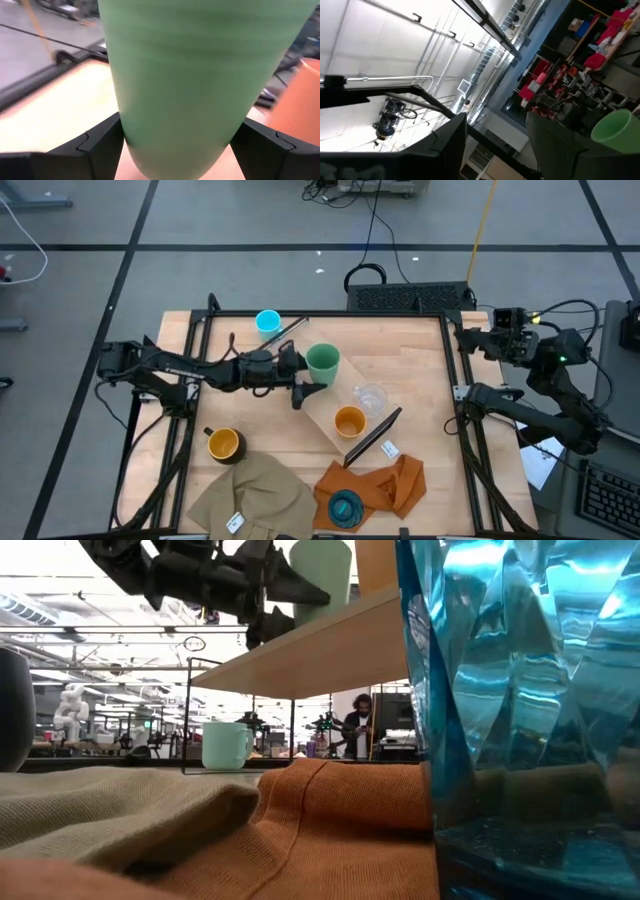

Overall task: Stack small to large cups/mugs on shelf
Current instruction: Put the green cup on the shelf

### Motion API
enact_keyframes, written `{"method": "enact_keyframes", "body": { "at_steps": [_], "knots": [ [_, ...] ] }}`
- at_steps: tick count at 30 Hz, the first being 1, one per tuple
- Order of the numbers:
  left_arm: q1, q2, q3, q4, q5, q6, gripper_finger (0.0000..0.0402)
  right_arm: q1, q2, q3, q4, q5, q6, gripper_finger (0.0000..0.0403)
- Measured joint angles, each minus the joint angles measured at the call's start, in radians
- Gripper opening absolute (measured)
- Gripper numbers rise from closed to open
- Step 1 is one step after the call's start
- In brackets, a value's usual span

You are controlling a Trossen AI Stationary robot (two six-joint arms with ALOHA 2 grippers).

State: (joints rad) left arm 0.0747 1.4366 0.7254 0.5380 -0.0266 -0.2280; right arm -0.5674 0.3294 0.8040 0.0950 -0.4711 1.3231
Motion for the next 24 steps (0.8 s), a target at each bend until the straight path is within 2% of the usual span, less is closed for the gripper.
{"method": "enact_keyframes", "body": {
  "at_steps": [11, 18, 24],
  "knots": [
    [0.002, 0.104, 0.002, 0.079, 0.056, 0.065, 0.0309, 0.0, 0.082, 0.0, 0.021, 0.0, 0.003, 0.0196],
    [0.029, 0.105, 0.002, 0.089, 0.05, 0.097, 0.0309, 0.0, 0.113, 0.0, 0.116, -0.001, 0.002, 0.0196],
    [0.063, 0.104, 0.002, 0.092, 0.029, 0.104, 0.0309, 0.0, 0.113, 0.0, 0.118, -0.001, 0.015, 0.0196]
  ]
}}
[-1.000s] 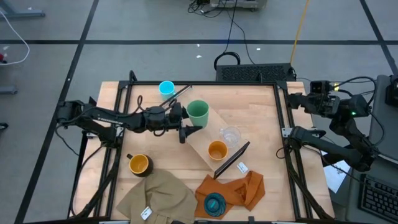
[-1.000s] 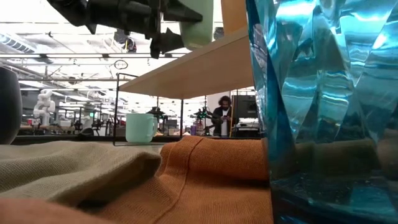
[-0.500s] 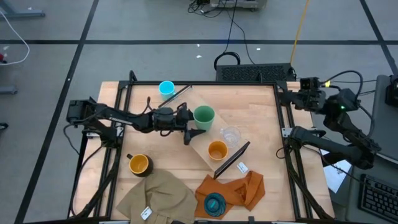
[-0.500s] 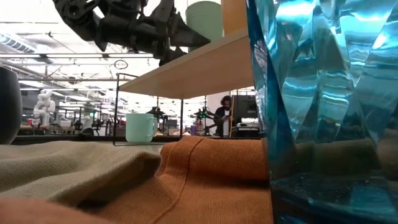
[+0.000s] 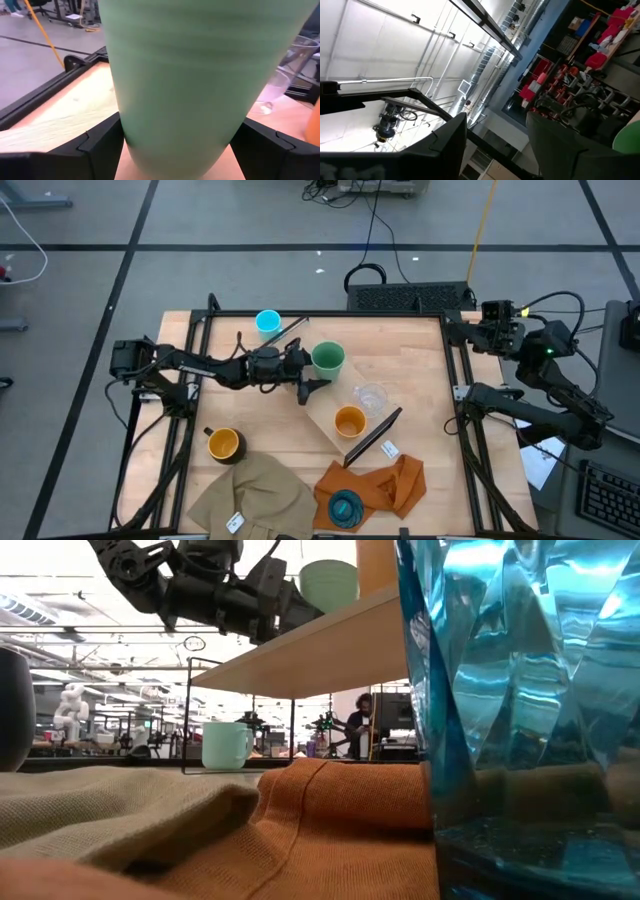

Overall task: Stack small to large cups/mugs on shelf
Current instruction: Put the green cup on the shelf

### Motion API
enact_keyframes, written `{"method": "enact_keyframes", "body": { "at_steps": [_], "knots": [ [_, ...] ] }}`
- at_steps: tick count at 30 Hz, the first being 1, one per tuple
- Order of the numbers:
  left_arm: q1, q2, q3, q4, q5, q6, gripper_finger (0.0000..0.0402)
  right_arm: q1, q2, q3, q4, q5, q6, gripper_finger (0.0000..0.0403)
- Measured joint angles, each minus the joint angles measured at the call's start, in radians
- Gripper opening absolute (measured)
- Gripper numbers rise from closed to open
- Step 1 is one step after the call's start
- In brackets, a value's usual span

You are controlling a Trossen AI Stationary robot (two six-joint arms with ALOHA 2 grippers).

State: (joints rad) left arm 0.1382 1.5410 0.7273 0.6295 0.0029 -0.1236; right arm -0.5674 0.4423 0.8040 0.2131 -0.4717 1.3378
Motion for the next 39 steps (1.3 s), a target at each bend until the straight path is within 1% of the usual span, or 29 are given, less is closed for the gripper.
{"method": "enact_keyframes", "body": {
  "at_steps": [5, 8, 10, 12, 24, 29, 32, 34, 39],
  "knots": [
    [0.014, 0.042, 0.003, 0.023, 0.003, 0.006, 0.0309, 0.0, 0.0, 0.0, 0.0, 0.0, 0.0, 0.0196],
    [0.009, 0.089, 0.024, 0.065, 0.056, -0.019, 0.0309, 0.0, 0.0, 0.0, 0.0, 0.0, 0.0, 0.0196],
    [-0.001, 0.117, 0.047, 0.066, 0.059, -0.016, 0.0309, 0.0, 0.0, 0.0, 0.0, 0.0, 0.001, 0.0196],
    [-0.009, 0.122, 0.058, 0.06, 0.041, -0.013, 0.0309, 0.0, 0.0, 0.0, 0.0, 0.0, 0.002, 0.0196],
    [-0.012, 0.115, 0.071, 0.025, 0.046, -0.012, 0.0309, 0.001, 0.0, 0.0, 0.0, 0.0, 0.0, 0.0196],
    [-0.014, 0.115, 0.071, 0.024, 0.041, -0.012, 0.035, 0.001, 0.0, 0.0, 0.0, 0.0, -0.003, 0.0196],
    [-0.017, 0.119, 0.068, 0.005, 0.04, -0.004, 0.0359, 0.001, 0.0, 0.0, 0.0, 0.0, -0.003, 0.0196],
    [-0.016, 0.117, 0.068, 0.004, 0.04, -0.011, 0.0357, 0.001, 0.0, 0.0, 0.0, 0.0, -0.004, 0.0196],
    [-0.017, 0.117, 0.068, 0.008, 0.036, -0.016, 0.0336, 0.001, 0.0, 0.0, 0.0, 0.0, -0.003, 0.0196]
  ]
}}
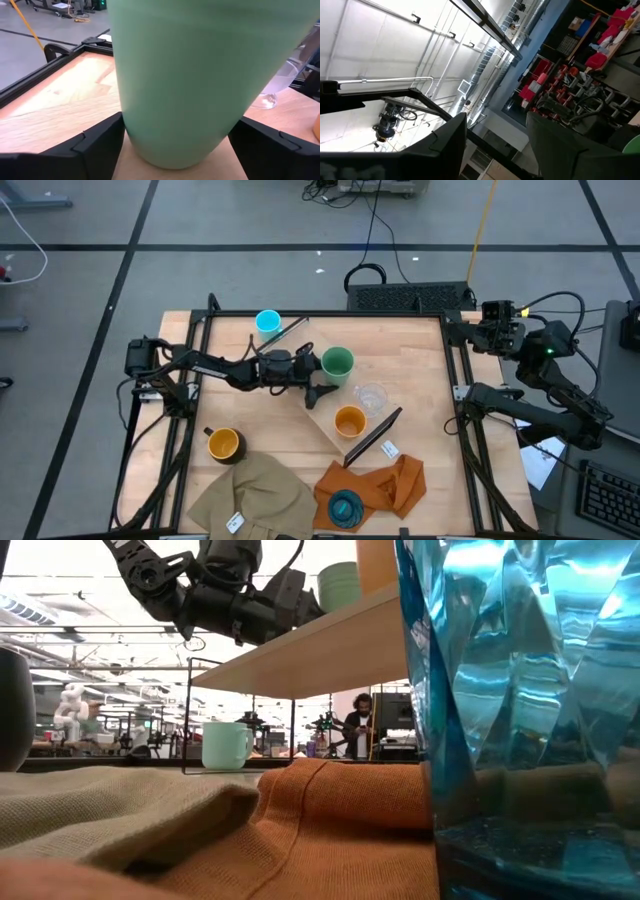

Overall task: Stack small to large cups/mugs on shelf
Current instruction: Put the green cup on the shelf

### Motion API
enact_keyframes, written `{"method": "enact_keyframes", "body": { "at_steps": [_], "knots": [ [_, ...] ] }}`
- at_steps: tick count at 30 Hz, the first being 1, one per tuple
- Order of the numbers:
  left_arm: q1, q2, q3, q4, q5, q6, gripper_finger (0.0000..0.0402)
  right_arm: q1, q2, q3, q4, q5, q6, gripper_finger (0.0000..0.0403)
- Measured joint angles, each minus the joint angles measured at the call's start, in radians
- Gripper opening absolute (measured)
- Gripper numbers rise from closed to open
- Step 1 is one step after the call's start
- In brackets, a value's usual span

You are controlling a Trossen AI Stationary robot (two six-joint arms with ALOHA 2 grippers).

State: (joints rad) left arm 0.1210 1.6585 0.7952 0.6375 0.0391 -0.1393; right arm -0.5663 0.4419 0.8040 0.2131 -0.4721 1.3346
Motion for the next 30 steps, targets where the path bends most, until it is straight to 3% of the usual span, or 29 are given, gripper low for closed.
{"method": "enact_keyframes", "body": {
  "at_steps": [5, 19, 30],
  "knots": [
    [0.0, 0.0, 0.0, -0.001, -0.003, 0.003, 0.0329, 0.0, 0.0, 0.0, 0.0, 0.0, 0.0, 0.0196],
    [-0.032, -0.001, 0.001, -0.017, 0.004, 0.024, 0.0375, 0.0, 0.001, 0.0, 0.0, 0.0, 0.0, 0.0196],
    [-0.036, -0.008, 0.001, -0.03, -0.023, 0.054, 0.0386, 0.0, 0.007, 0.0, -0.001, 0.0, 0.0, 0.0196]
  ]
}}
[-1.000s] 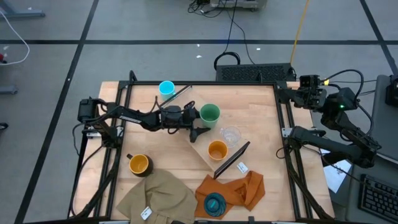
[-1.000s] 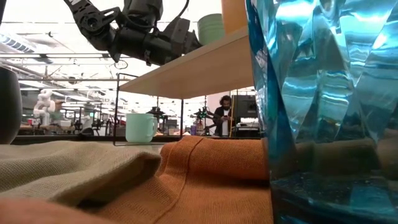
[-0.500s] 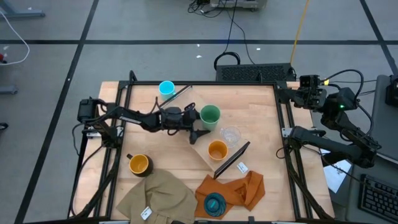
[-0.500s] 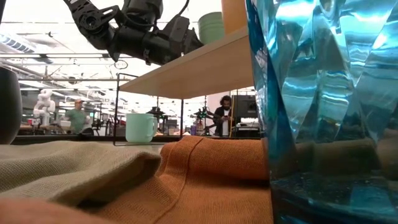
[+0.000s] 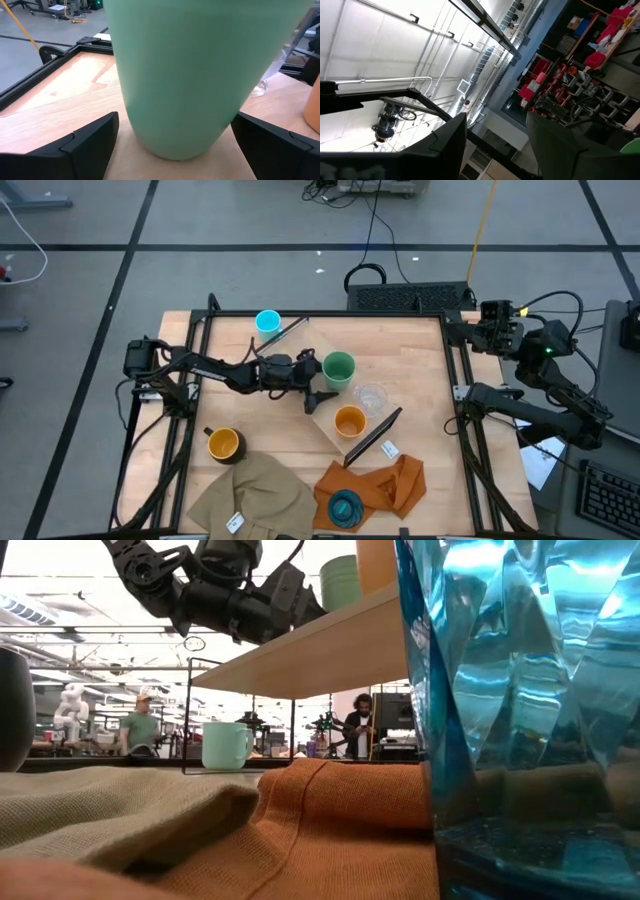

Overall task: Stack small to large cups/mugs on shelf
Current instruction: Put the green cup on the shelf, then put the blue cup on the shelf

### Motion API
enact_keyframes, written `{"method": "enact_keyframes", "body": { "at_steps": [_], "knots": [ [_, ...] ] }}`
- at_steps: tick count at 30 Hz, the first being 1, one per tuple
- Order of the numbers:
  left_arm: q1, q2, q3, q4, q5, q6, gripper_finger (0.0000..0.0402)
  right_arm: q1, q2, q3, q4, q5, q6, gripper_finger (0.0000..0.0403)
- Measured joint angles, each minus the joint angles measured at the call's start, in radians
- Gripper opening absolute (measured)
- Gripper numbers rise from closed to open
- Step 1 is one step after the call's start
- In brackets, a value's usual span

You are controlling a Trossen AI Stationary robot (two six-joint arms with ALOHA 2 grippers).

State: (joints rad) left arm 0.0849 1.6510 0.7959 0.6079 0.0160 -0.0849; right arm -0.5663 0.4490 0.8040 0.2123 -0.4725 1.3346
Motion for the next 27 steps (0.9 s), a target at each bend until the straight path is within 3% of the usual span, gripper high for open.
{"method": "enact_keyframes", "body": {
  "at_steps": [17, 27],
  "knots": [
    [-0.006, -0.031, 0.001, -0.068, -0.028, 0.067, 0.0386, 0.077, 0.004, 0.0, 0.003, 0.029, -0.03, 0.0196],
    [-0.016, -0.219, 0.001, -0.327, -0.029, 0.087, 0.0386, 0.099, 0.004, 0.0, 0.046, 0.053, -0.049, 0.0196]
  ]
}}
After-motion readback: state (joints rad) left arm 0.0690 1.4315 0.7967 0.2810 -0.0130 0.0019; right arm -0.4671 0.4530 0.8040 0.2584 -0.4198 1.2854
